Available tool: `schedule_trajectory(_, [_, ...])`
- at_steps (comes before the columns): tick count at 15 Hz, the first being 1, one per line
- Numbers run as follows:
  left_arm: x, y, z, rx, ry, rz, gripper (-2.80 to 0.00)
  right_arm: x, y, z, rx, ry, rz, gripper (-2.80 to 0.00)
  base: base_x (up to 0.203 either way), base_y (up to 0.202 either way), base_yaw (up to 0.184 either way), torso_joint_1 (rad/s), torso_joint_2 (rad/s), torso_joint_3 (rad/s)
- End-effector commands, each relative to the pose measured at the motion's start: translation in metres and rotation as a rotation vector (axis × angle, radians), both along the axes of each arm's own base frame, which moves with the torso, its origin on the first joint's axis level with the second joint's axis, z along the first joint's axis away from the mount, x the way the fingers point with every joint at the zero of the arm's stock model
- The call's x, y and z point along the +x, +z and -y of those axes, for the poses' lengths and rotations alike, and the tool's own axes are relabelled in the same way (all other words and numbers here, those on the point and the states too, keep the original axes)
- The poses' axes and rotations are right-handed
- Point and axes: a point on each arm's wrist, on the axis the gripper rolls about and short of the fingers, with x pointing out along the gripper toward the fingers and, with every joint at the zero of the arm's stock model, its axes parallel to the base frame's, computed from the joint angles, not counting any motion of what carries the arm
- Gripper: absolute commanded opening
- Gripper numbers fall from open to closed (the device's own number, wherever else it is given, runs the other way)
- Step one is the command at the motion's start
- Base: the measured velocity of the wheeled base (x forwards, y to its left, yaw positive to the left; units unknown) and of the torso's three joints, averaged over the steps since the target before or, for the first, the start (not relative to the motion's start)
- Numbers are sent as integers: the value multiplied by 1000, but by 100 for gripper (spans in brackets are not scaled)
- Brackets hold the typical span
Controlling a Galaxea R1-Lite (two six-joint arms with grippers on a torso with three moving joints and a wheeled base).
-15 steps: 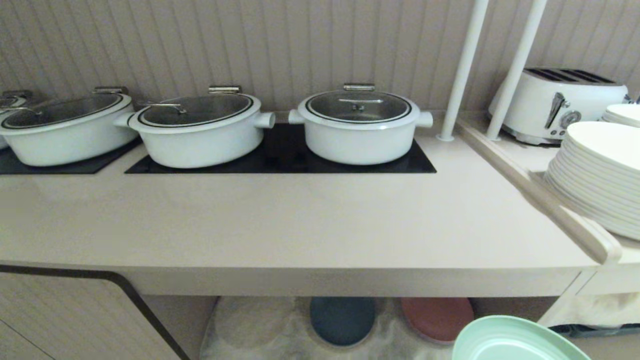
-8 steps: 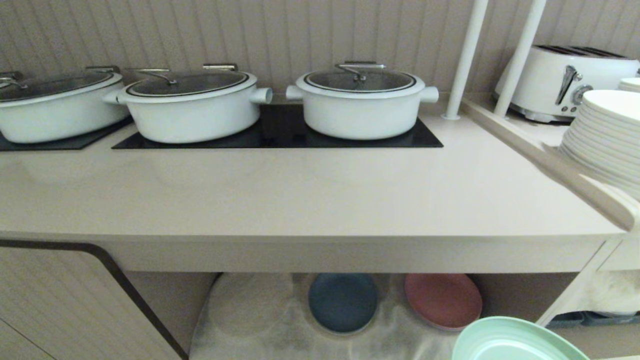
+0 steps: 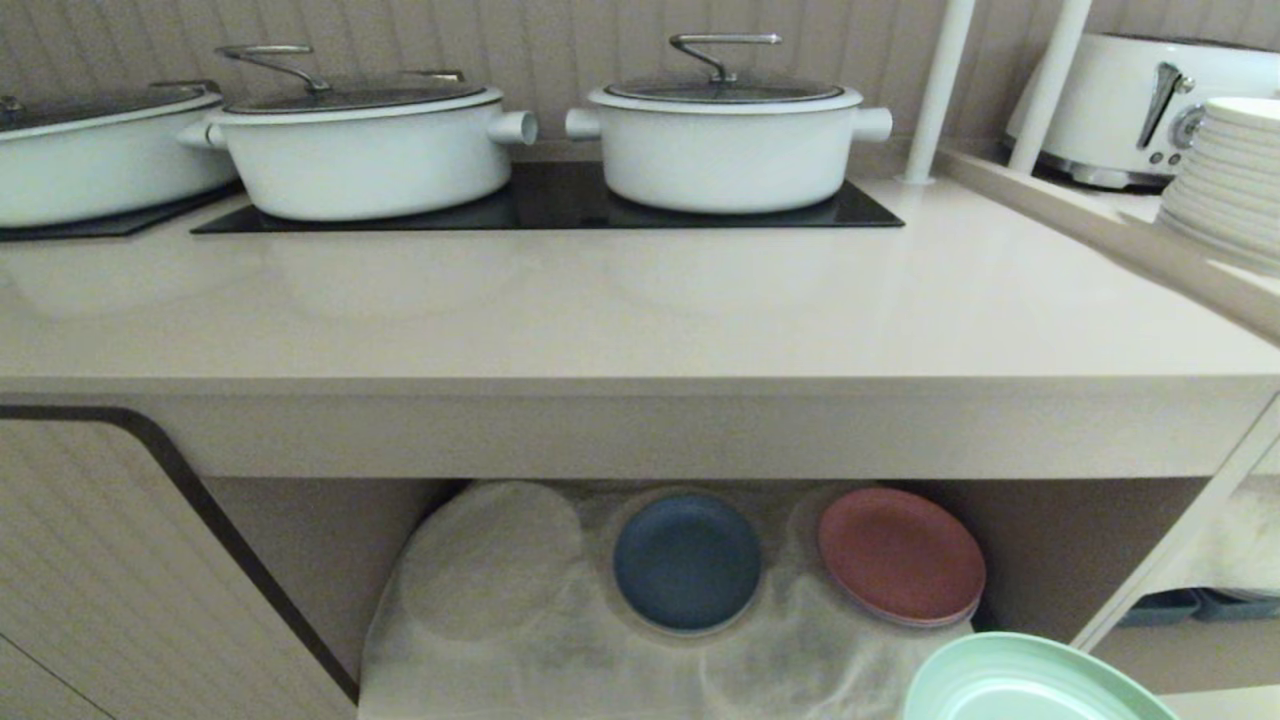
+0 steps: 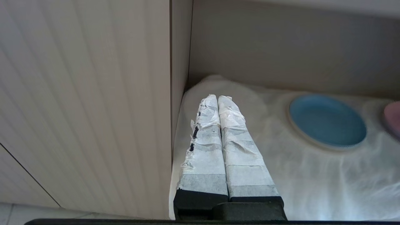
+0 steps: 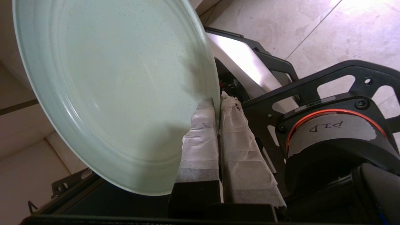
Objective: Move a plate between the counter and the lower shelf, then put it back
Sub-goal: Put the plate in the cupboard
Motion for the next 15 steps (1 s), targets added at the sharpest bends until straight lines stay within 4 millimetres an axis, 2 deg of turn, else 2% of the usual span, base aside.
schedule_trajectory(1, [0, 0, 0, -1, 1, 0, -280, 0, 0, 0, 2, -5, -5, -280, 0, 0, 0, -255, 486, 237])
schedule_trajectory(11, [0, 0, 0, -1, 1, 0, -280, 0, 0, 0, 2, -4, -5, -280, 0, 0, 0, -239, 423, 193])
schedule_trajectory(15, [0, 0, 0, -1, 1, 0, -280, 0, 0, 0, 1, -2, -3, -280, 0, 0, 0, -75, 226, 64])
